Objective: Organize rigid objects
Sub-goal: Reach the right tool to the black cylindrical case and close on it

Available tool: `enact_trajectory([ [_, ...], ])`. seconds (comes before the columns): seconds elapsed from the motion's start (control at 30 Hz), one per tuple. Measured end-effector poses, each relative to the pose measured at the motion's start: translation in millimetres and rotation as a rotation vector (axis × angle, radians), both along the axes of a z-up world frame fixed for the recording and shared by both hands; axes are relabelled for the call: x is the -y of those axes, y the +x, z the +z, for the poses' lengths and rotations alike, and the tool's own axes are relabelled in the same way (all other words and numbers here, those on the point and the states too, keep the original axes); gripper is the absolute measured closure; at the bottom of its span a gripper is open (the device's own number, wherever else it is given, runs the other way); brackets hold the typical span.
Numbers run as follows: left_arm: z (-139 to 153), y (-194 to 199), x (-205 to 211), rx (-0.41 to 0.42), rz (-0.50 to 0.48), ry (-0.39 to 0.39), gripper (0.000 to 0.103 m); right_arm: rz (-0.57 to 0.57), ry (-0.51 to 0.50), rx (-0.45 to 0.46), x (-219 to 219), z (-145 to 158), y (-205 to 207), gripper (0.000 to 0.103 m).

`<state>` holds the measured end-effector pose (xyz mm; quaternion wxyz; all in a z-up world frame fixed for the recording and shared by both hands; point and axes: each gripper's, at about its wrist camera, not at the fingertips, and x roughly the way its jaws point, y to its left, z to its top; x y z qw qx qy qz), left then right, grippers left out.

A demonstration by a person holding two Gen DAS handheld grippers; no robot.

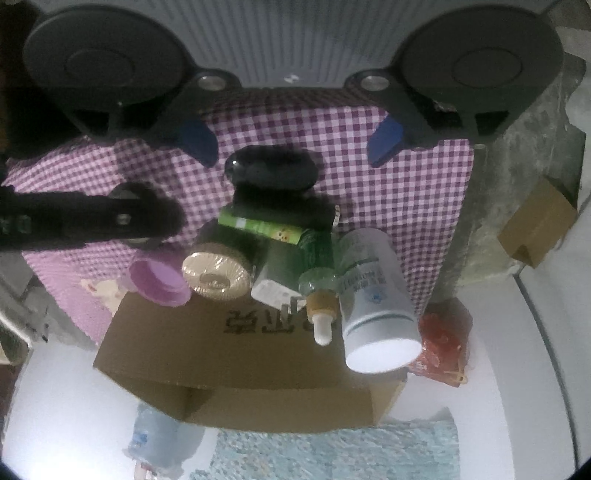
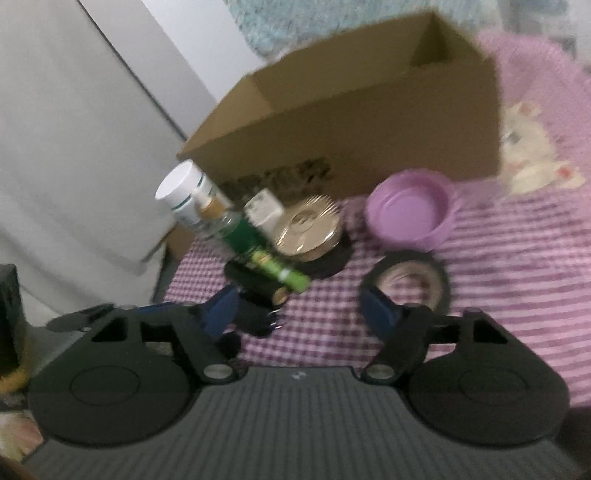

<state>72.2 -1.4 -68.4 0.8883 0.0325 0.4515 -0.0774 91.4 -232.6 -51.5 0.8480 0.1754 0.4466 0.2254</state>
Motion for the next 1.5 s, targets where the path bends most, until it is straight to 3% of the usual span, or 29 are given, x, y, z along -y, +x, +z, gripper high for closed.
enact_trajectory([
  [0.17,-15,8,2,-0.046,-0.036,-0.014,0.040,0.040,0.045,-0.079,-19,-21,15,0.056],
  [0.33,-17,7,6,-0.030,-0.066,0.002,0.043,0.064,0.058,-0.115,-30,-34,28,0.070],
  [0.7,-14,-5,7,-0.045,-0.118,-0.002,0.043,0.170,0.145,-0.206,-53,-40,24,0.073],
  [0.83,-13,-10,-3,-0.045,-0.107,-0.017,0.043,0.152,0.114,-0.150,-54,-29,29,0.073],
  [1.03,-13,-6,-9,-0.038,-0.093,-0.038,0.054,0.163,0.082,-0.187,-71,-38,41,0.076],
  [1.1,-13,-5,-10,-0.033,-0.088,-0.032,0.063,0.180,0.094,-0.198,-78,-40,42,0.077],
  [1.3,-14,-4,-14,-0.017,-0.059,-0.017,0.064,0.168,0.133,-0.211,-86,-46,37,0.084],
  [1.5,-13,-8,-16,-0.009,-0.057,-0.020,0.069,0.139,0.191,-0.251,-65,-51,35,0.086],
])
